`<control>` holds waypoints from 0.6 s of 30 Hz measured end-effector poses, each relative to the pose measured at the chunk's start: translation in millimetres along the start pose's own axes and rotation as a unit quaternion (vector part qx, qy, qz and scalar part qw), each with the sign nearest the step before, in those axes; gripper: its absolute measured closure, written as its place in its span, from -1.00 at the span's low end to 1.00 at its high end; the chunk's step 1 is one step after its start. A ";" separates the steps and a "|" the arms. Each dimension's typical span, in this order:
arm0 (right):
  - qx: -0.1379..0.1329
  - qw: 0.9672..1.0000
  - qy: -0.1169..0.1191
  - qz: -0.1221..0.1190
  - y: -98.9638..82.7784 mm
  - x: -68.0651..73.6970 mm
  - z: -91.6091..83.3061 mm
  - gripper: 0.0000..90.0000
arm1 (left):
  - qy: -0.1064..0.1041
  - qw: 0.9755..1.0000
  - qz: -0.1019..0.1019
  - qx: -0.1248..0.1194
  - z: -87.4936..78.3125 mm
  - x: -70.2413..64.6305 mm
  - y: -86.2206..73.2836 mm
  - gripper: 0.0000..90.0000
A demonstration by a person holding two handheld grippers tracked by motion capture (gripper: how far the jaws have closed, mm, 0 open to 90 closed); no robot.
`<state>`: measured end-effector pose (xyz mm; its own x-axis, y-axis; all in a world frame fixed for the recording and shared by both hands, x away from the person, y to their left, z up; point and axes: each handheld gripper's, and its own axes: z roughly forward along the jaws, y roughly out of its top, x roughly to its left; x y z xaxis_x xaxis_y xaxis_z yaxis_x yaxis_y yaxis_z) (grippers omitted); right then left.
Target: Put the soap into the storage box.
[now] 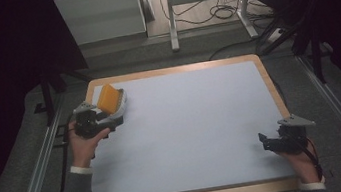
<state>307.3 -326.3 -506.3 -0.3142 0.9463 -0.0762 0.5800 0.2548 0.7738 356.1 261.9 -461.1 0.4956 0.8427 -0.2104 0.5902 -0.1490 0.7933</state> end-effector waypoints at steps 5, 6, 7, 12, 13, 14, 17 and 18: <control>0.000 1.000 0.002 -0.002 0.1 1.3 -0.7 -0.84 | 0.007 1.000 0.015 -0.012 -4.4 -16.6 -28.8 -0.44; 0.000 1.000 0.002 -0.002 0.2 1.3 -0.9 -0.84 | 0.006 1.000 0.013 -0.013 -5.2 -19.3 -34.5 -0.44; -0.001 1.000 0.001 -0.002 0.3 1.5 -1.1 -0.84 | 0.004 1.000 0.012 -0.014 -5.5 -21.5 -40.2 -0.44; -0.004 1.000 0.001 -0.004 0.7 2.2 -1.5 -0.84 | 0.005 1.000 -0.007 -0.004 -4.6 -22.5 -59.8 -0.43; -0.004 1.000 0.002 -0.005 0.8 2.6 -1.6 -0.84 | 0.012 1.000 -0.005 0.000 -4.6 -22.4 -60.8 -0.45; -0.004 1.000 0.002 -0.006 1.0 3.1 -1.6 -0.84 | 0.019 1.000 -0.005 -0.001 -5.0 -22.1 -61.9 -0.45; -0.007 1.000 0.001 -0.009 1.4 4.2 -1.3 -0.84 | 0.001 1.000 -0.013 0.005 -2.1 -21.2 -65.5 -0.45; -0.007 1.000 0.001 -0.010 1.3 4.4 -0.7 -0.84 | 0.003 1.000 -0.009 0.007 -0.9 -21.8 -66.3 -0.46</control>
<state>306.1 -322.0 -505.2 -0.3268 0.9408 -0.0897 0.5639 0.2703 0.7803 305.6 253.9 -508.6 0.4804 0.8488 -0.2206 0.6079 -0.1410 0.7814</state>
